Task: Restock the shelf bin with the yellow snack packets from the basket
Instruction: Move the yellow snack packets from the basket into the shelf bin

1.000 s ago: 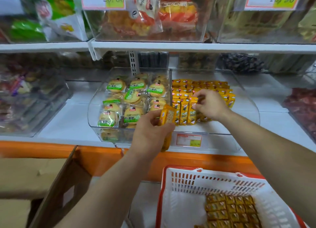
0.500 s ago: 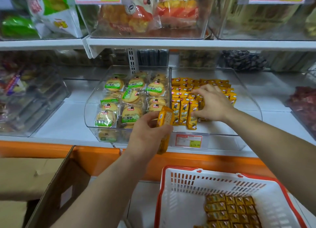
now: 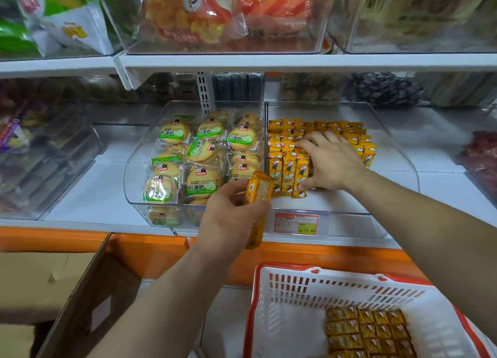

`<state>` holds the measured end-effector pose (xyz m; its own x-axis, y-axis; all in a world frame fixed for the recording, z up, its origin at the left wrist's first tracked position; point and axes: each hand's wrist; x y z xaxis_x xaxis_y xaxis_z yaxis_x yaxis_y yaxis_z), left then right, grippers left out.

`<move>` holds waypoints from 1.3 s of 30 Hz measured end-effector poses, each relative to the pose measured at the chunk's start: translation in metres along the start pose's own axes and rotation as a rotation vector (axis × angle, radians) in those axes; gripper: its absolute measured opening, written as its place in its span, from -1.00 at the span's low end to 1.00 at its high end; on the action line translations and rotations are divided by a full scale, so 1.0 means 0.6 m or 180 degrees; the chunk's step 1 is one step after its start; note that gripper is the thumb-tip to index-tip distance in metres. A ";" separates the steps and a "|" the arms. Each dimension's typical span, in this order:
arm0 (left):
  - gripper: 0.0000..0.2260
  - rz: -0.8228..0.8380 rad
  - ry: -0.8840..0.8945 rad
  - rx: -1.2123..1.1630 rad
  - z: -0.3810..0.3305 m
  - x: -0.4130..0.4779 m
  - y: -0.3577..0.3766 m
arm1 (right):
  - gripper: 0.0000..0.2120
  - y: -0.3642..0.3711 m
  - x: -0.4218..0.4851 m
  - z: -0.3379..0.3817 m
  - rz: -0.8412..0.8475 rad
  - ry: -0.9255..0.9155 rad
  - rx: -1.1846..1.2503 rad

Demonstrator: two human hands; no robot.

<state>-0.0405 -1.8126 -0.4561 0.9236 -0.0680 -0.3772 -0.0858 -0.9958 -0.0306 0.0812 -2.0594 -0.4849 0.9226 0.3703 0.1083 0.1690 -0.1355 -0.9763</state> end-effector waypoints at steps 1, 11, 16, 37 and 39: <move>-0.74 0.0000 0.0002 -0.0008 0.000 0.001 0.001 | 0.05 0.002 0.002 0.000 -0.0008 -0.0001 -0.0049; -0.74 -0.0022 0.0012 -0.0053 -0.005 -0.003 0.015 | 0.06 0.003 0.000 0.011 0.0028 0.0012 -0.0299; -0.72 0.0023 -0.0028 -0.0013 -0.017 -0.008 0.031 | 0.00 -0.055 -0.036 0.017 -0.0018 0.0369 0.0181; -0.76 0.0933 0.0515 0.0758 0.000 -0.092 0.196 | -0.78 -0.147 -0.350 0.022 -0.1094 0.1209 0.5381; -0.77 0.1123 0.0408 0.0660 -0.001 -0.089 0.197 | -0.78 -0.146 -0.356 0.013 -0.1211 0.1175 0.5501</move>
<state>-0.0995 -1.9269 -0.4389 0.8621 -0.4222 -0.2803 -0.4660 -0.8778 -0.1108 -0.1332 -2.1193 -0.4241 0.9858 -0.0848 0.1450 0.0763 0.9951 0.0629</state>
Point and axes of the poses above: each hand's wrist, its own x-axis towards the middle knuckle, its own y-axis out of the palm, z = x × y, and after that the axes turned 10 degrees about -y, right-handed
